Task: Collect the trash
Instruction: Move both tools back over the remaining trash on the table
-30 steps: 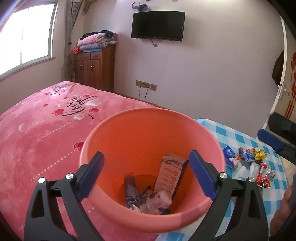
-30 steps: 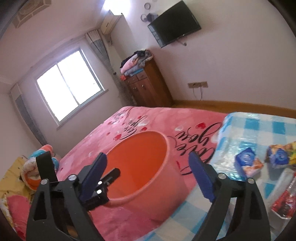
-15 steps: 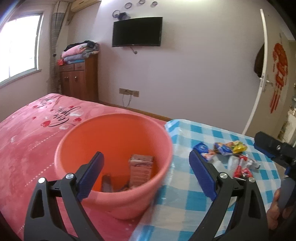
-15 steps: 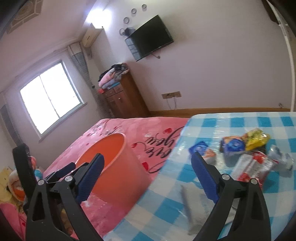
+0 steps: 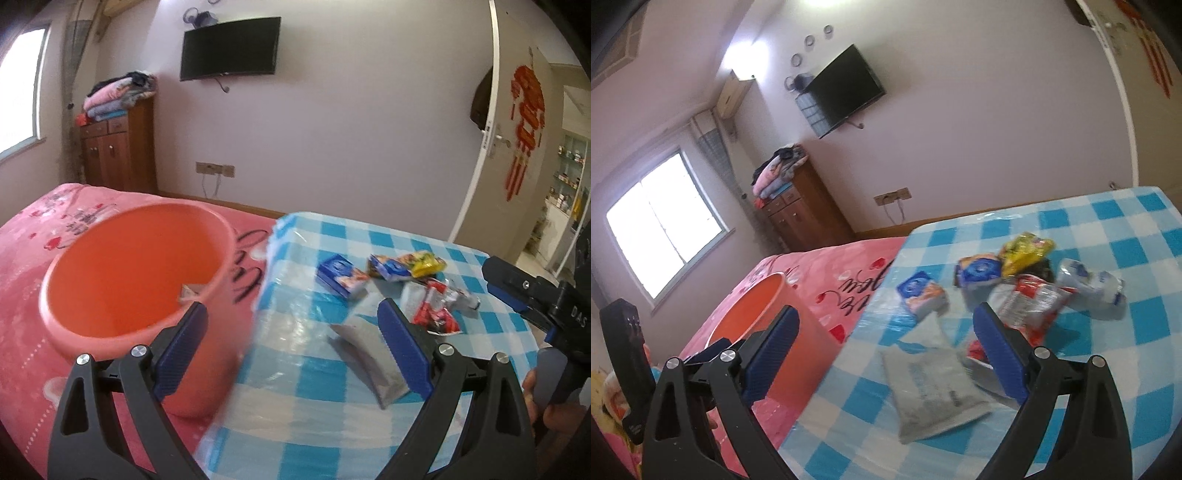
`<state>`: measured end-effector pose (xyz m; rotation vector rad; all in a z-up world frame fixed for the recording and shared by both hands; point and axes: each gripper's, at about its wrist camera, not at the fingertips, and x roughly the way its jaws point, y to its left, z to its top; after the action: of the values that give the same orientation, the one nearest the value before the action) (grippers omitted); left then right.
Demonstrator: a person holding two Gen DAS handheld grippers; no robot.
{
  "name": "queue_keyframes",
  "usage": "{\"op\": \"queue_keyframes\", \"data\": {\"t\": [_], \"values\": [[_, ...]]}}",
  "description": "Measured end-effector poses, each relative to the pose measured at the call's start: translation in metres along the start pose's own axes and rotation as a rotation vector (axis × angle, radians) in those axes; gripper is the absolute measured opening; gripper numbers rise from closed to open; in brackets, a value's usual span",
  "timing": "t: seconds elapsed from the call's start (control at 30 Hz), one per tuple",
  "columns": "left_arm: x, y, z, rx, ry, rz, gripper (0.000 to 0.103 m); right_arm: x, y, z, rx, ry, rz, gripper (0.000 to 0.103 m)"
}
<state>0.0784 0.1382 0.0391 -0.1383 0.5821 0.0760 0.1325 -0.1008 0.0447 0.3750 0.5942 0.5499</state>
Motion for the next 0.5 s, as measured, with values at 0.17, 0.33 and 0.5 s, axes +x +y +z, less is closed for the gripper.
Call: {"op": "queue_keyframes", "data": {"t": [0.17,0.33,0.5], "values": [[0.008,-0.021,-0.006,0.016,0.025,-0.029,0.093,-0.011,-0.022,-0.002,0.015,-0.019,-0.043,0.094],[0.016,-0.041,-0.012,0.029,0.050,-0.053,0.093,-0.020,-0.040,-0.004,0.018,-0.030,-0.076,0.094],[0.026,-0.061,-0.021,0.046,0.086,-0.072,0.093,-0.027,-0.059,-0.004,0.032,-0.028,-0.097,0.094]]}}
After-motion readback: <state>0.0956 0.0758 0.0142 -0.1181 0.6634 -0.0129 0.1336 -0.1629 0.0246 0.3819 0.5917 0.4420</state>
